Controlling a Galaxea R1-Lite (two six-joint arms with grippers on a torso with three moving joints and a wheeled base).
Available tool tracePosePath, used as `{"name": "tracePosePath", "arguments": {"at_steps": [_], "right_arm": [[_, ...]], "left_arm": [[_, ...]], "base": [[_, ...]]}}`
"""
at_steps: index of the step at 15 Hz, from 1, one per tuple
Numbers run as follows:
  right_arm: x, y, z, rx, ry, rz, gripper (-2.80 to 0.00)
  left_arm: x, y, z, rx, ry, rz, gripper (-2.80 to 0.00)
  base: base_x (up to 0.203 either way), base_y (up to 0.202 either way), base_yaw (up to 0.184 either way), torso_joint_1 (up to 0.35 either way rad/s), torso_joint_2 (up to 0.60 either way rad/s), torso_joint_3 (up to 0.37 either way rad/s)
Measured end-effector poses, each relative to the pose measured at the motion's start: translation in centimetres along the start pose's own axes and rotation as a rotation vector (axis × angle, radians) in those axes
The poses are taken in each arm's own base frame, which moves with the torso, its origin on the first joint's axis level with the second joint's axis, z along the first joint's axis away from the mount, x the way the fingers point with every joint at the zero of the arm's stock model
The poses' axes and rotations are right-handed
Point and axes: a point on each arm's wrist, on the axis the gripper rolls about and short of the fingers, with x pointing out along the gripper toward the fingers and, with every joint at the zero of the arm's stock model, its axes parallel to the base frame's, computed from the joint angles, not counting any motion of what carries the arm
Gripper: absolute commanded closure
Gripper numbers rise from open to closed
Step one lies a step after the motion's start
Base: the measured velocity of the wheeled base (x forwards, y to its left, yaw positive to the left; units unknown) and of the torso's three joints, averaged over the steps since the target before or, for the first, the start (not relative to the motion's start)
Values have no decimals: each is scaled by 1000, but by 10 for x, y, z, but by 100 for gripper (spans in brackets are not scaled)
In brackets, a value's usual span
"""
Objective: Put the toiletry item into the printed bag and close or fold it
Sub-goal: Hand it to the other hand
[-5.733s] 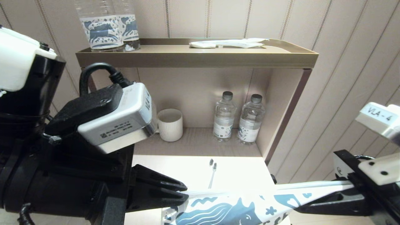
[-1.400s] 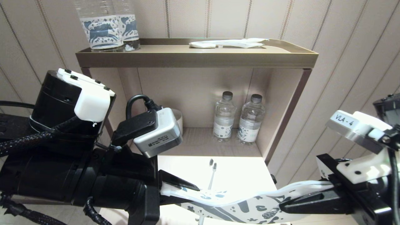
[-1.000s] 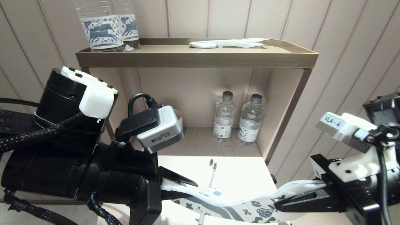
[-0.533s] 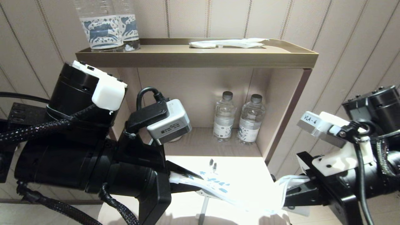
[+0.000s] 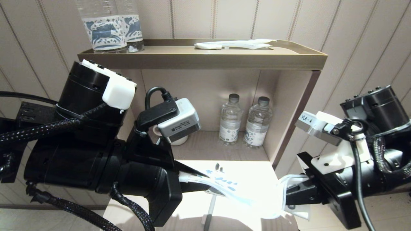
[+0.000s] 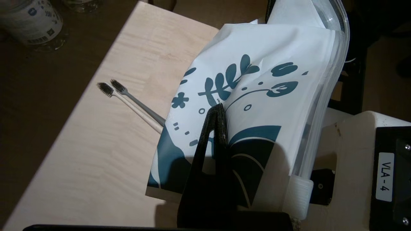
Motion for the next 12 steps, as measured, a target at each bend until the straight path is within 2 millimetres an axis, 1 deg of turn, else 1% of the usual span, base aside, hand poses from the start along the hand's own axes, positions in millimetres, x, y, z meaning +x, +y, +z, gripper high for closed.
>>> {"name": "tracePosePath", "arguments": {"at_steps": [7, 12], "right_arm": [[4, -3, 4, -8, 10, -19, 0], [3, -2, 6, 26, 10, -28, 0]], "left_arm": [[15, 5, 8, -14, 3, -6, 0], [18, 6, 6, -21, 25, 27, 0]], "base": [[0, 0, 0, 0, 0, 0], [0, 0, 0, 0, 0, 0]]}}
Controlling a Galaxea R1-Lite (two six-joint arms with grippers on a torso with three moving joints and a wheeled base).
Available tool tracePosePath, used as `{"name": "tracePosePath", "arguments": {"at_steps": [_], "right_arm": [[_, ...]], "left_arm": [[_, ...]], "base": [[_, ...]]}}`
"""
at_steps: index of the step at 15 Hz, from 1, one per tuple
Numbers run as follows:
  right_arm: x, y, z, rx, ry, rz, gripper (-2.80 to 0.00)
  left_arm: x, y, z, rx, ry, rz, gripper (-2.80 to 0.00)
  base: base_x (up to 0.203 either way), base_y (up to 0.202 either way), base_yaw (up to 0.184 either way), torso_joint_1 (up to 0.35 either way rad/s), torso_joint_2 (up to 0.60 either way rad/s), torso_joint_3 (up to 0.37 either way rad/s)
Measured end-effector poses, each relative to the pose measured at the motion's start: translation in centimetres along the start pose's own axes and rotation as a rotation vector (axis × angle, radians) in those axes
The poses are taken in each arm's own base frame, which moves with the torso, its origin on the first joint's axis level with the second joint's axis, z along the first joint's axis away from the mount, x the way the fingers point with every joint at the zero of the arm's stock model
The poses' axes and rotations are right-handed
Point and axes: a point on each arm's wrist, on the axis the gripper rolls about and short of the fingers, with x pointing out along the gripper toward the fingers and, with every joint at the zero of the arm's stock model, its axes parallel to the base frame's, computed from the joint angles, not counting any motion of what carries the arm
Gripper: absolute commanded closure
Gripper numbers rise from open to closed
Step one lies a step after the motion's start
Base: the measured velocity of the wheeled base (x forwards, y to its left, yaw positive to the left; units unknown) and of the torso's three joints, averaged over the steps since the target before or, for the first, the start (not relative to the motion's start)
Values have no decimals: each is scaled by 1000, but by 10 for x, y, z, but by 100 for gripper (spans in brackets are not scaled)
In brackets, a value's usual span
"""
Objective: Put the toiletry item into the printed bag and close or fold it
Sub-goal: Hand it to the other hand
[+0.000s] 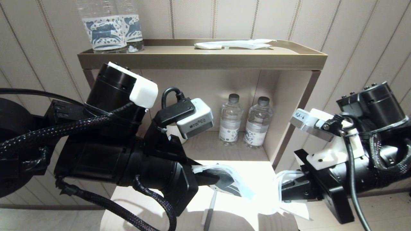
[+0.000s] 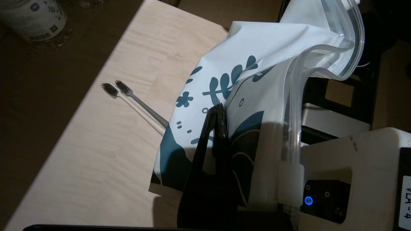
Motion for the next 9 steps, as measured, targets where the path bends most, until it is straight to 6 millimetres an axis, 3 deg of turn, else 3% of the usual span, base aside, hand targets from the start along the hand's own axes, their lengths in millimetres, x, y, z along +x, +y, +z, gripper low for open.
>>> {"name": "tracePosePath", "arguments": {"at_steps": [1, 2, 9], "right_arm": [[0, 0, 1, 12, 2, -16, 0], [0, 0, 1, 11, 8, -38, -280], [-3, 5, -2, 0, 14, -70, -280]], "left_arm": [[1, 0, 1, 2, -3, -1, 0], [2, -1, 2, 4, -4, -4, 0], [1, -4, -1, 6, 2, -8, 0]], "base": [[0, 0, 0, 0, 0, 0], [0, 0, 0, 0, 0, 0], [0, 0, 0, 0, 0, 0]]}}
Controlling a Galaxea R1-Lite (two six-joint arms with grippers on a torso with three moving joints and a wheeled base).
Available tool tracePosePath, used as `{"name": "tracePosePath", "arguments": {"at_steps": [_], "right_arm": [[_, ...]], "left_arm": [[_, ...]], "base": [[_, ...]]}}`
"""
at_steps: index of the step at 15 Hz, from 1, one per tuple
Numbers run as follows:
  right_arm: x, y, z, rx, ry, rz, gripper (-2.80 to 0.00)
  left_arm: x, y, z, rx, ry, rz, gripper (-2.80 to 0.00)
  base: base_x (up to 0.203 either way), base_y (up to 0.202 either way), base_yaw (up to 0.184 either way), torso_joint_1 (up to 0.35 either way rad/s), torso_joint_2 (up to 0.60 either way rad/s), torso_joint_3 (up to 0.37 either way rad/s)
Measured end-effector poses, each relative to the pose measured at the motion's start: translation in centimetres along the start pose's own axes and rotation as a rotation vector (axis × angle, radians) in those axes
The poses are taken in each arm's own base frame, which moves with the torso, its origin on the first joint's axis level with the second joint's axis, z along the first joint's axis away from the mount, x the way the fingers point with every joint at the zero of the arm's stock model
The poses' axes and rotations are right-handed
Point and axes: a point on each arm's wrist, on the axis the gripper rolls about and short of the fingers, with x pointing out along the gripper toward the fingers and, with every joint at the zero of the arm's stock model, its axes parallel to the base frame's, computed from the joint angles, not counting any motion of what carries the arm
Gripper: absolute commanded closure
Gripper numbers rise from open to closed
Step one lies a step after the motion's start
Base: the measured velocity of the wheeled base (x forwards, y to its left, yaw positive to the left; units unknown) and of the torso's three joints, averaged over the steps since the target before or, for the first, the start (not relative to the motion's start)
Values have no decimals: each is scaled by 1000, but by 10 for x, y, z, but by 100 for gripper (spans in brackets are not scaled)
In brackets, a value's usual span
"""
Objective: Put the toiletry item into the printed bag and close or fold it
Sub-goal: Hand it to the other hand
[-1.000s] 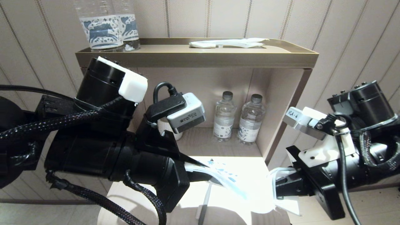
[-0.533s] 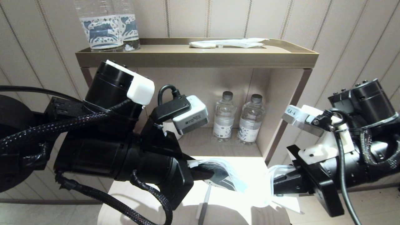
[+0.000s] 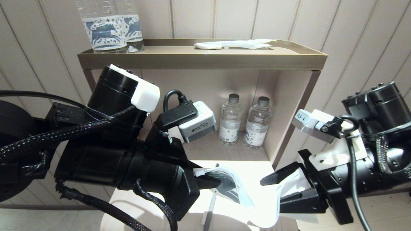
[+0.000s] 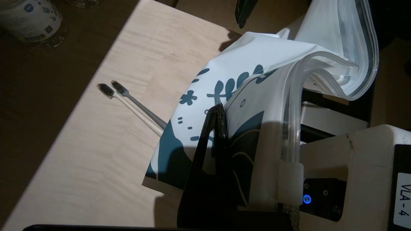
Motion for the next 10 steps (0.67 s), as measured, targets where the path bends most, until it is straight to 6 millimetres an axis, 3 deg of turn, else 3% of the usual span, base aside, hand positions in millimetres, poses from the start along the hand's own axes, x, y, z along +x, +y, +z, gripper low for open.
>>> {"name": "tracePosePath", "arguments": {"at_steps": [5, 10], "right_arm": [[-14, 7, -8, 2, -18, -35, -280], [-37, 22, -16, -16, -61, -87, -280]], "left_arm": [[-6, 3, 0, -2, -12, 21, 0], [-10, 18, -10, -40, 6, 69, 0]], "base": [[0, 0, 0, 0, 0, 0], [0, 0, 0, 0, 0, 0]]}}
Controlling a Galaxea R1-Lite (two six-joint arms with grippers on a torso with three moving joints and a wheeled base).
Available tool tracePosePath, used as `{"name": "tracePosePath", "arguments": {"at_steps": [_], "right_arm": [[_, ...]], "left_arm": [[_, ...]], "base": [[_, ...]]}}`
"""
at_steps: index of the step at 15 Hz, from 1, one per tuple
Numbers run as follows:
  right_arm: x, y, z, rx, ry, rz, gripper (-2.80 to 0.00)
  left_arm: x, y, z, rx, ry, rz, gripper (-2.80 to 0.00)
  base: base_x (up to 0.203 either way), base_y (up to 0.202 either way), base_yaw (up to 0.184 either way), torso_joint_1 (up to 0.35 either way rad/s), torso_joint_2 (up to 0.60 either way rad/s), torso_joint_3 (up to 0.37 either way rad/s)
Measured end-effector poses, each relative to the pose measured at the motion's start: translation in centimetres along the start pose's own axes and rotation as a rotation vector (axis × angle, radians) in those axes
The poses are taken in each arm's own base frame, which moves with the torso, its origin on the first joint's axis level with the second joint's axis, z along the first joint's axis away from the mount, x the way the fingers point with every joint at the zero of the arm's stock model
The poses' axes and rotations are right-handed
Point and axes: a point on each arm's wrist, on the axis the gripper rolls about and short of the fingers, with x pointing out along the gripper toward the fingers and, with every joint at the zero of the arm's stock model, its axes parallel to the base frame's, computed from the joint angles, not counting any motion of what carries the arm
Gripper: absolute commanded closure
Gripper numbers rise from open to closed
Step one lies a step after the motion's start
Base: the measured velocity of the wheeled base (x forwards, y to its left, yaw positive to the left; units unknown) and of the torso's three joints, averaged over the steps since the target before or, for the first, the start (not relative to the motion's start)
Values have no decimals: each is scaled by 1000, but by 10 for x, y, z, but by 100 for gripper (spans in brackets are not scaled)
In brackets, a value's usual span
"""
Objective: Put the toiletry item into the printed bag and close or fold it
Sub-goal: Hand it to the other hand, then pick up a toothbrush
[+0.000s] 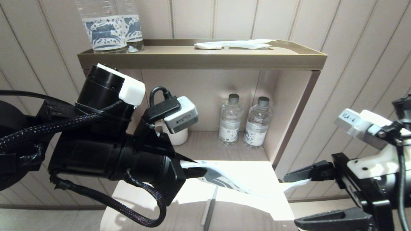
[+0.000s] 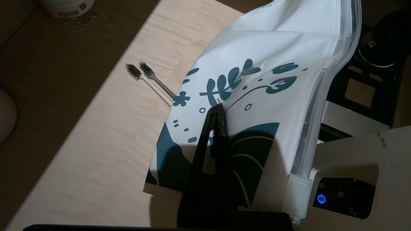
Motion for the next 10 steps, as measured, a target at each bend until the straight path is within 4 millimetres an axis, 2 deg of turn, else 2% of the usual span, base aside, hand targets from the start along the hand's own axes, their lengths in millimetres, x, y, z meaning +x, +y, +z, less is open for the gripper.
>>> {"name": "tracePosePath", "arguments": {"at_steps": [5, 7, 10], "right_arm": [[-9, 5, 12, -47, -38, -43, -280], [-1, 7, 21, -75, -19, -79, -280], [15, 8, 27, -97, 24, -106, -280]], "left_arm": [[0, 1, -11, 63, 21, 5, 0], [2, -1, -10, 113, -3, 5, 0], [6, -7, 3, 161, -63, 24, 0]], "base": [[0, 0, 0, 0, 0, 0], [0, 0, 0, 0, 0, 0], [0, 0, 0, 0, 0, 0]]}}
